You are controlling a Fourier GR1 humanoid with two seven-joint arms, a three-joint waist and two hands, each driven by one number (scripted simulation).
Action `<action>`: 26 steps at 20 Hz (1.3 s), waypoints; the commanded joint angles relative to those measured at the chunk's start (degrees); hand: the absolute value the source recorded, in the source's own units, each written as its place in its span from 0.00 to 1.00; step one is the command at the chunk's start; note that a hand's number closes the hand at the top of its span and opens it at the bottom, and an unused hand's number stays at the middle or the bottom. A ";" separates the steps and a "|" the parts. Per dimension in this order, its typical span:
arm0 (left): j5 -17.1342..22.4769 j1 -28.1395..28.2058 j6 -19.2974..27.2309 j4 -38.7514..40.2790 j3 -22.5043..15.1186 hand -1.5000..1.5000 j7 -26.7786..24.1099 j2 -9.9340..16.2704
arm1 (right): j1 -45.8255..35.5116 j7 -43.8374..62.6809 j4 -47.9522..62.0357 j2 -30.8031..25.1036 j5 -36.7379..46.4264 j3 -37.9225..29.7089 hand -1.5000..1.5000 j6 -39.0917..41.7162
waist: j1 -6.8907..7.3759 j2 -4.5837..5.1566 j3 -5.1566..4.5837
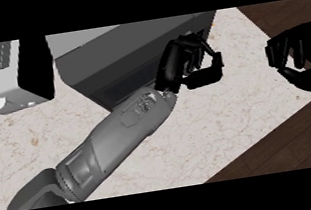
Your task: Pick up the milk, place it into the microwave and close the microwave
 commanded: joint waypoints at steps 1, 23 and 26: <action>0.19 -3.90 -0.46 2.77 0.11 1.00 0.21 -1.45 | -0.18 -3.19 -2.94 0.24 -0.59 2.53 1.00 6.69 | -1.49 0.42 0.27; 2.03 -2.16 4.76 2.43 -0.03 1.00 -2.01 -1.38 | 2.23 3.60 -15.78 -0.31 -6.50 6.29 1.00 5.52 | -4.45 0.78 0.20; 5.89 0.04 6.72 4.33 2.13 1.00 3.24 -1.44 | 4.16 7.63 -16.65 -2.11 -5.57 11.35 1.00 9.10 | -2.04 1.65 0.01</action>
